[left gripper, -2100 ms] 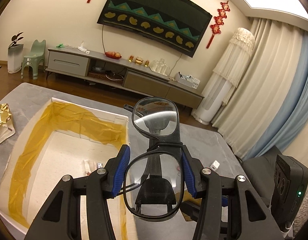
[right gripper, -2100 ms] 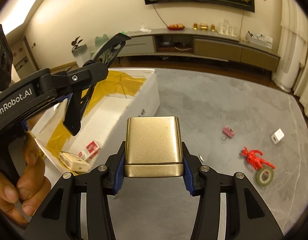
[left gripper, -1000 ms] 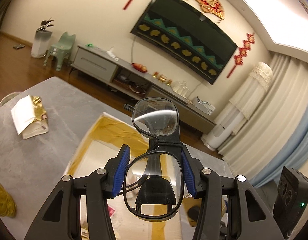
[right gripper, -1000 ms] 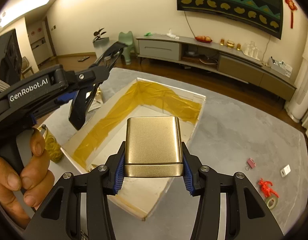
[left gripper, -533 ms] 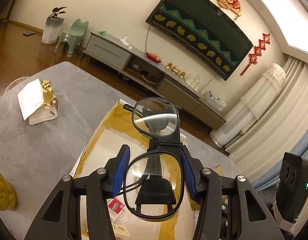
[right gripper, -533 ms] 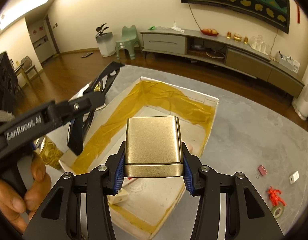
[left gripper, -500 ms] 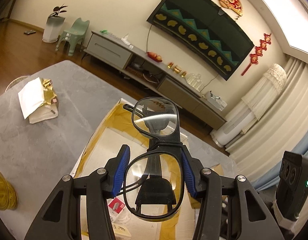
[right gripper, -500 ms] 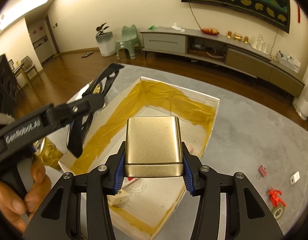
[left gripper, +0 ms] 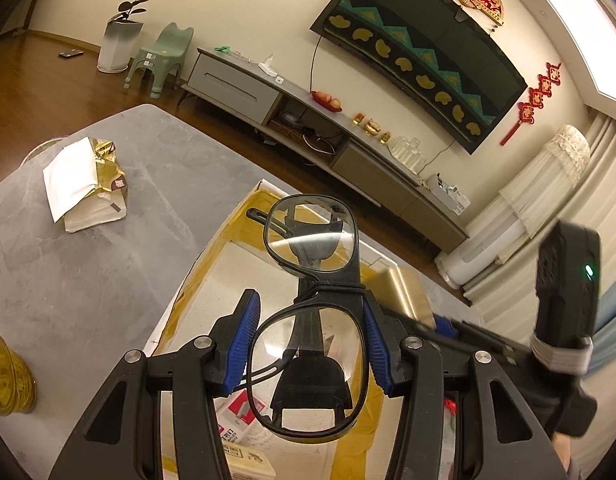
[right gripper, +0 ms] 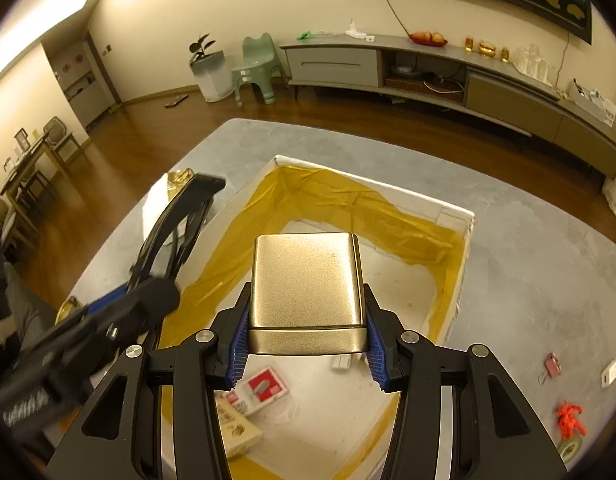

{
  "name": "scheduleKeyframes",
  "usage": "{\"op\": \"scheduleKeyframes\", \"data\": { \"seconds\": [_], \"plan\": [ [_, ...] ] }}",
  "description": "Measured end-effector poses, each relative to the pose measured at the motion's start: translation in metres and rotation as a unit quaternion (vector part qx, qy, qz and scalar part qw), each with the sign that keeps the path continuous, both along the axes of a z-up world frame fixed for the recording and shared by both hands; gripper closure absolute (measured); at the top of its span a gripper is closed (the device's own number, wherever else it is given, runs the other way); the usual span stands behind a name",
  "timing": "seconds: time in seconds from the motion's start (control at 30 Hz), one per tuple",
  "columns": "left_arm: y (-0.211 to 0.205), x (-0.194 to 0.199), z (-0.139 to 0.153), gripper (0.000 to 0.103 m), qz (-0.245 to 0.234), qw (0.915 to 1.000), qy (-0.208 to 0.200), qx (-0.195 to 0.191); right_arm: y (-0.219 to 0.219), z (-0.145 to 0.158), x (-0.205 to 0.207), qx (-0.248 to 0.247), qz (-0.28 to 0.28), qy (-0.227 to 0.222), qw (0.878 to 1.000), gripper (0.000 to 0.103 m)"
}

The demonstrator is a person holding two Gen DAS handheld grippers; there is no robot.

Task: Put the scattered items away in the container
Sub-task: 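Carry the glasses in the left tool and gold tin in the right tool over the box, then open both tools to drop the glasses and gold tin into the box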

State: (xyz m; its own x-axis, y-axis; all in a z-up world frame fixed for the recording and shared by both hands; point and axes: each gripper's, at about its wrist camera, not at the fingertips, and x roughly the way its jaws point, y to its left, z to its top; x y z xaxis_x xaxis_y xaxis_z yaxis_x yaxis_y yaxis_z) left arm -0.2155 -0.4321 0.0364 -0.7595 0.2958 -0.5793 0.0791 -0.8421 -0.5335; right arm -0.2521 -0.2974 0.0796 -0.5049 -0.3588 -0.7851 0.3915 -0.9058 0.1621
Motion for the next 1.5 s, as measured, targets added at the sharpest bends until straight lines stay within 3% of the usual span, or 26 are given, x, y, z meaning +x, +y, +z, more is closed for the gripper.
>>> {"op": "scheduleKeyframes", "data": {
  "seconds": [0.6,0.87,1.2,1.5],
  "plan": [
    [0.009,-0.015,-0.016,0.051,0.002,0.9988,-0.032,-0.037,-0.011,-0.033,-0.053,0.022,0.005,-0.019,1.000,0.052],
    [0.015,-0.028,-0.031,0.052,0.005,0.9956,-0.066,-0.066,-0.001,-0.038,-0.068,-0.020,0.004,-0.030,0.999,0.051],
    [-0.008,-0.023,-0.026,0.050,0.043,0.9962,-0.054,-0.053,0.026,-0.024,-0.039,-0.067,0.006,-0.040,0.997,0.051],
    [0.004,-0.024,-0.024,0.050,0.023,0.9966,-0.048,-0.063,0.057,-0.025,0.012,-0.084,0.012,-0.034,0.996,0.051]
  ]
}}
